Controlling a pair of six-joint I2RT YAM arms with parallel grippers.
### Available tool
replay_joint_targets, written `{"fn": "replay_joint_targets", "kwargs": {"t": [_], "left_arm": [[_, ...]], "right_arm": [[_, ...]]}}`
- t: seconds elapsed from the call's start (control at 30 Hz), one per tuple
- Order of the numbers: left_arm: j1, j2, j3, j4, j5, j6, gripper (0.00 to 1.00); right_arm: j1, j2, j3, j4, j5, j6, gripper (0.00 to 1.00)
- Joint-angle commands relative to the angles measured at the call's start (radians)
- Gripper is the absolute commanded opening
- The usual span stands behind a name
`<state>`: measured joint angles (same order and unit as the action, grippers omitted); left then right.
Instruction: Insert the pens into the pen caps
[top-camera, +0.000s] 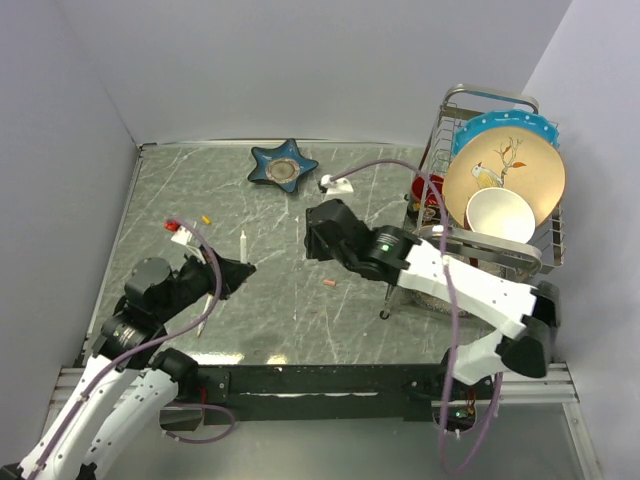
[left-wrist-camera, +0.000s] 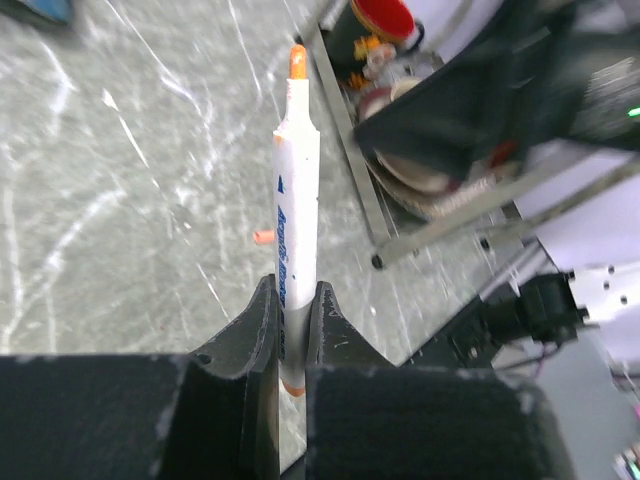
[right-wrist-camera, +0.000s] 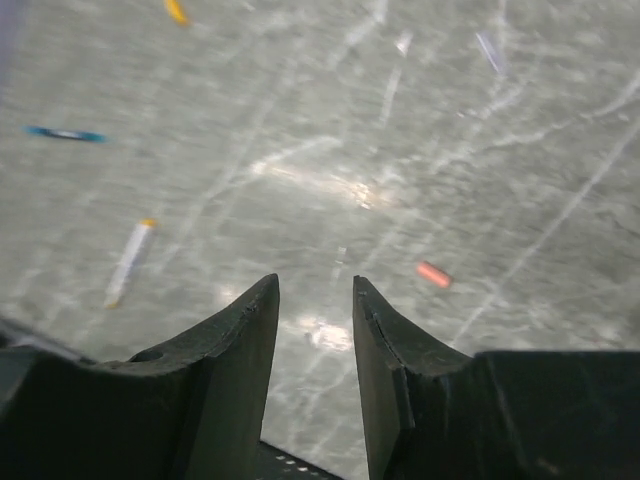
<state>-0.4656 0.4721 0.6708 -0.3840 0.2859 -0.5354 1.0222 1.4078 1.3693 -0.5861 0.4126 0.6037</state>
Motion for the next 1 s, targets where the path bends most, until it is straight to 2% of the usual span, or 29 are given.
{"fn": "replay_joint_targets", "kwargs": {"t": [0.0, 0.17, 0.37, 0.67, 0.97], "left_arm": [[-0.002, -0.062, 0.023, 0.0, -0.097, 0.003, 0.01], [-0.002, -0.111, 0.019, -0.007, -0.137, -0.006, 0.01], [-0.001, -0.132, 0.016, -0.009, -0.151, -0.011, 0.01], [-0.002, -0.125, 0.015, -0.007, -0.145, -0.011, 0.01], [-0.002, -0.122, 0.015, -0.007, -0.146, -0.011, 0.01]], "right_arm": [[-0.01, 0.135, 0.053, -0.121, 0.077, -0.018, 0.43], [-0.011, 0.291, 0.111, -0.208, 0.118, -0.01, 0.39], [-0.014, 0.407, 0.132, -0.247, 0.158, -0.013, 0.36], [-0.05, 0.505, 0.136, -0.227, 0.183, -0.05, 0.32], [-0.085, 0.566, 0.123, -0.17, 0.14, -0.104, 0.3]]}}
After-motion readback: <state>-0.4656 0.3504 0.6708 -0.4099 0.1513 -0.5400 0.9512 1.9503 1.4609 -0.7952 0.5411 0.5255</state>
